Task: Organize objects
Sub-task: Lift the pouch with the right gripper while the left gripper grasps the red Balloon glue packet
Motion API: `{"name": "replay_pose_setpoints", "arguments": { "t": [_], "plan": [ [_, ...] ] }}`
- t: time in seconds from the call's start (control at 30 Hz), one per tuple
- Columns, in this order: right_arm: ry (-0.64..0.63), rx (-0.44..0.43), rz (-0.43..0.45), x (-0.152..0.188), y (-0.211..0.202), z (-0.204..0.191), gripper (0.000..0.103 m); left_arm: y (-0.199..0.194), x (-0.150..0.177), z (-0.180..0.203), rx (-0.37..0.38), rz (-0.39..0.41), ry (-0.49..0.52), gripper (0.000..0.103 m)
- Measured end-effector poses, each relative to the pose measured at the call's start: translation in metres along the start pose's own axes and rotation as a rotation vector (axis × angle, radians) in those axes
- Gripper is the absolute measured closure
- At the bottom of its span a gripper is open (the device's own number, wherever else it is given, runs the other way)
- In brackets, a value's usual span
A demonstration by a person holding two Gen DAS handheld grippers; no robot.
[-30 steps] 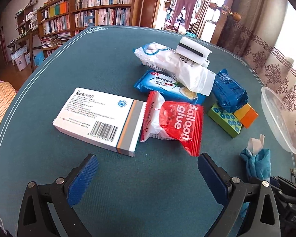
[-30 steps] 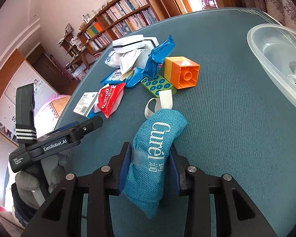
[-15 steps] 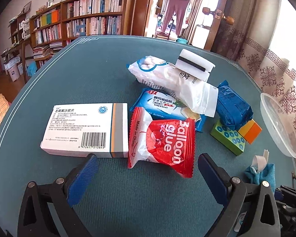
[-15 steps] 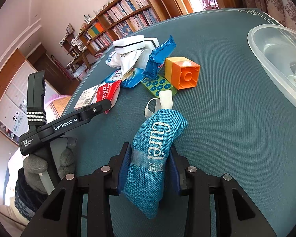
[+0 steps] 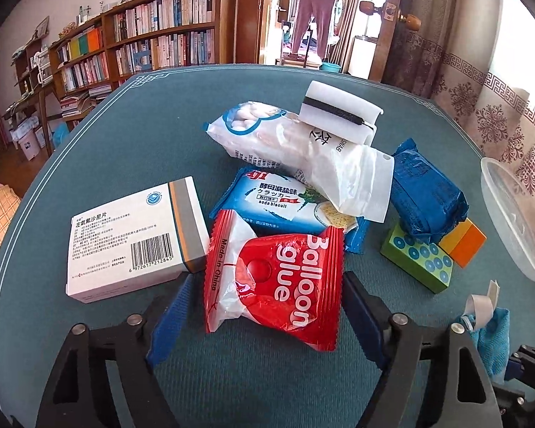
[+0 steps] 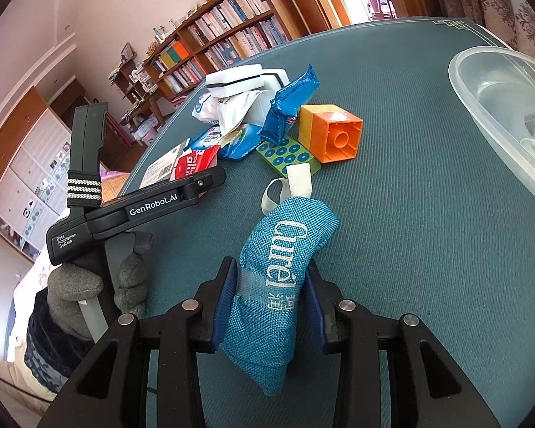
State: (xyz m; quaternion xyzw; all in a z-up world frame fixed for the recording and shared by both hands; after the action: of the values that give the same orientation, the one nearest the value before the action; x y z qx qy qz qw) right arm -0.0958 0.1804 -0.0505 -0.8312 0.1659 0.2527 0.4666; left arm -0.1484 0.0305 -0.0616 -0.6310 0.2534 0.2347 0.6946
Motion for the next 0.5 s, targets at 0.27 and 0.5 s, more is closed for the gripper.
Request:
{"name": "replay_pose_setpoints", "arguments": {
  "t": [0.27,0.5],
  "plan": [
    [0.01,-0.01,-0.003,0.0,-0.001,-0.001,0.066,-0.014,0.006,0.007,0.045,-0.012,-0.027,0.05],
    [0.026,-0.022,0.043,-0.014,-0.019,-0.001,0.069,-0.028,0.005,0.016,0.06,0.008,-0.014,0.052]
  ]
}}
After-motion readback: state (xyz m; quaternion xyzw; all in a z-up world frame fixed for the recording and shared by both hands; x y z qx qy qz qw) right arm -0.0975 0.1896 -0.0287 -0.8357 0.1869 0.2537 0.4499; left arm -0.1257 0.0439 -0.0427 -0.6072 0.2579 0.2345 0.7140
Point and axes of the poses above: each gripper's, at about its wrist camera, not at the fingertips, and y roughly the way its jaws point, z to its right, x to its underside, the point moved 10 cm from there along y, roughly the way its jaws point, and after that the axes turned 1 degree about z, right-handed, at the moved point
